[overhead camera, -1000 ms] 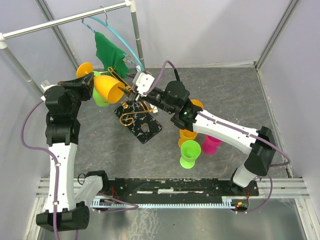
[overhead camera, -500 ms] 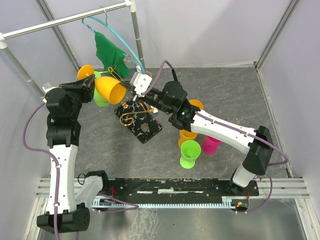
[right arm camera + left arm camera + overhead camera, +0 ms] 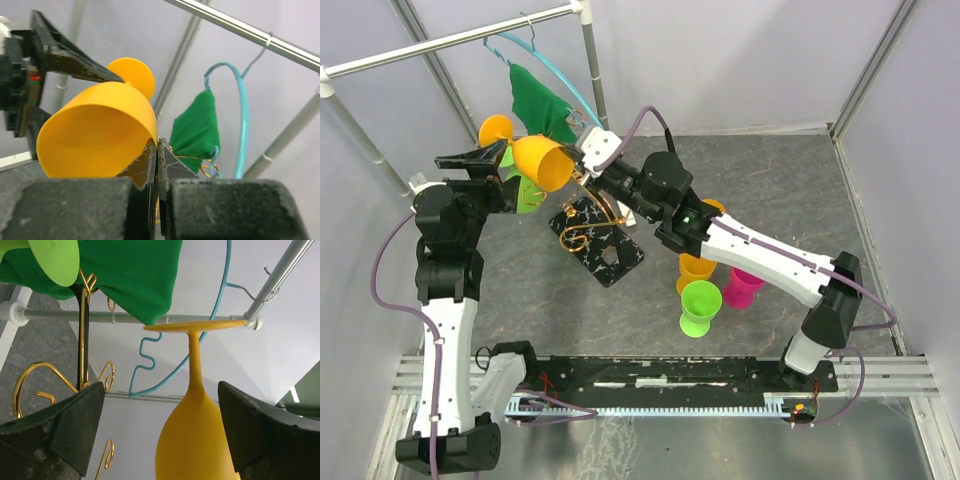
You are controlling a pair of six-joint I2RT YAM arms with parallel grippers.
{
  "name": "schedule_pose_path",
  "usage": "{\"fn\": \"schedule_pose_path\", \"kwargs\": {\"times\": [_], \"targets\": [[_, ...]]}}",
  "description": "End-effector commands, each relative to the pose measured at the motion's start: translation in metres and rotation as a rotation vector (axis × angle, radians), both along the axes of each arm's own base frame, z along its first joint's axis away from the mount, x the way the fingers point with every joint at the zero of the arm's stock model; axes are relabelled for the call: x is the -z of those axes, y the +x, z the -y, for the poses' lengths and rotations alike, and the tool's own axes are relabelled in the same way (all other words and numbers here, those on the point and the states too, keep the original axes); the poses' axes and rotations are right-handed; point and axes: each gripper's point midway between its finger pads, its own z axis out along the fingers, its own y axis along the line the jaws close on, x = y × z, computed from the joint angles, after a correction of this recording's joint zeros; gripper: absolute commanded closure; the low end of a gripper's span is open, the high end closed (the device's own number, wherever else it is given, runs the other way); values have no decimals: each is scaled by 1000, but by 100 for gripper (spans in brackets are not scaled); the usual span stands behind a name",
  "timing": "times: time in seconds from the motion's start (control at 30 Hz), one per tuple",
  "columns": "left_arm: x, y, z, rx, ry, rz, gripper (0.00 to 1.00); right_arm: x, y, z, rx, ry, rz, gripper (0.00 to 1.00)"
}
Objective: Place the wine glass upside down on the wine glass rack
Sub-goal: Place the wine glass at the center of the board.
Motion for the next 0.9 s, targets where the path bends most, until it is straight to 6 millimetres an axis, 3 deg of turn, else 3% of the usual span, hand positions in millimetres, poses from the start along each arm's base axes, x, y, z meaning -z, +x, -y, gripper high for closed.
{"fn": "schedule_pose_path", "kwargs": {"times": [0.0,0.13,0.27,0.47,0.6,0.73,0.87], "targets": [[-21,-13,2,13,96,108,1,-35,13,34,163,35,-16,100],[-12,-28,-13,-64,339,129,1,-40,11,67,251,-23,-77,99],[4,-42,-27,-125,547,116,1,-52,9,112,380,-33,-127,99],[28,-39,-27,-74,714,55,1,-65,0,186,576,-56,-185,99],[41,-36,-33,-70,789,2,1,-62,5,232,703,-126,-250,99],[21,-38,-39,-102,908,41,1,-35,37,290,831,-200,-398,99],[-12,-40,-44,-133,996,74,1,-3,77,325,841,-192,-567,99]]}}
